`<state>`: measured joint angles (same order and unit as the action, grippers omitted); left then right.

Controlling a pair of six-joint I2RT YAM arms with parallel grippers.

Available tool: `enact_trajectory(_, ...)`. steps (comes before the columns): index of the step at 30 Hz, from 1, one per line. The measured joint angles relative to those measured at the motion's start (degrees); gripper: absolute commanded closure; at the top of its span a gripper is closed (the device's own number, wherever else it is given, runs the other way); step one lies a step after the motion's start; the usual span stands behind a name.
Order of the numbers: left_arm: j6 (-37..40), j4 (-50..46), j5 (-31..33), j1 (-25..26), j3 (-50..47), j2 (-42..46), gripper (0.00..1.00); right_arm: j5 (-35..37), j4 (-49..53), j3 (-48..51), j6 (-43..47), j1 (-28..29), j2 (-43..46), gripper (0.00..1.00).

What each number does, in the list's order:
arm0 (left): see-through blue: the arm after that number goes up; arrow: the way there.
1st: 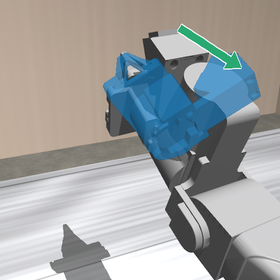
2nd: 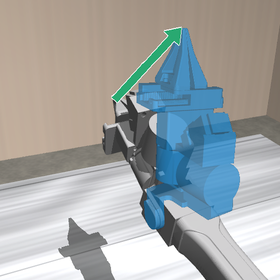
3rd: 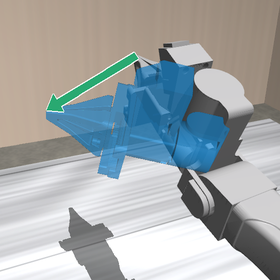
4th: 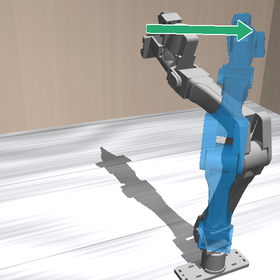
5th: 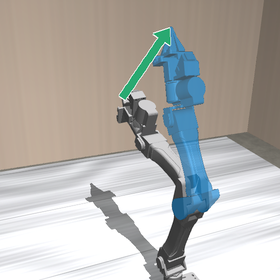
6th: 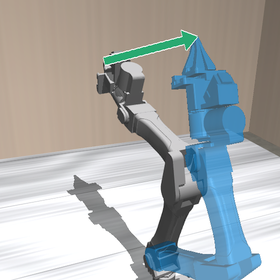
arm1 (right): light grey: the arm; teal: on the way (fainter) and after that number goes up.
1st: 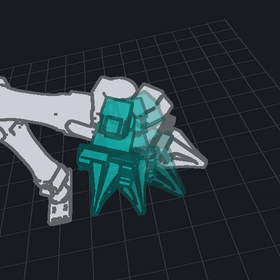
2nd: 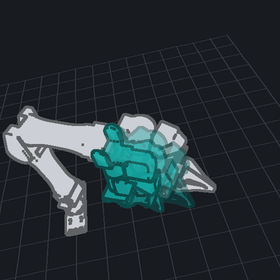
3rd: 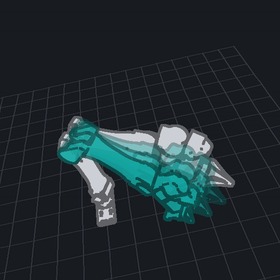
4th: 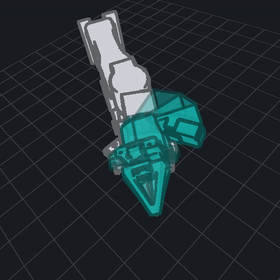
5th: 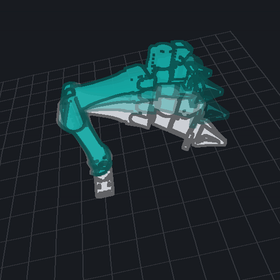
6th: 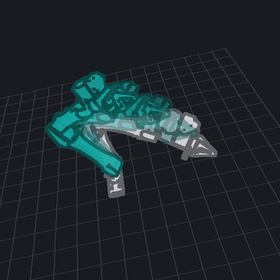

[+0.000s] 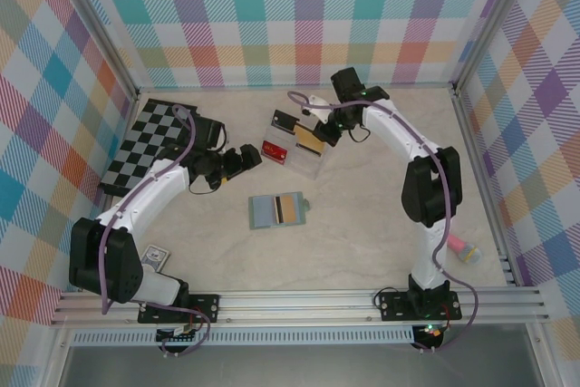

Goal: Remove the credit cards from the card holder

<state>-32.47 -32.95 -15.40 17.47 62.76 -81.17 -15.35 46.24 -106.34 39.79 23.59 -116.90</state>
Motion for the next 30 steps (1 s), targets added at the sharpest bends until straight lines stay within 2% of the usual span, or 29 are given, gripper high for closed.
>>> enact_trajectory(13, 0.4, 0.1, 0.0, 0.0, -0.3, 0.0, 0.0, 0.2, 4.8, -3.4, 3.8, -0.8, -3.5, 1.0)
enact_trajectory(30, 0.4, 0.2, 0.1, 0.0, -1.7, -0.3, 0.0, 1.0, 5.9, -6.3, 3.5, -0.8, -5.9, 0.85)
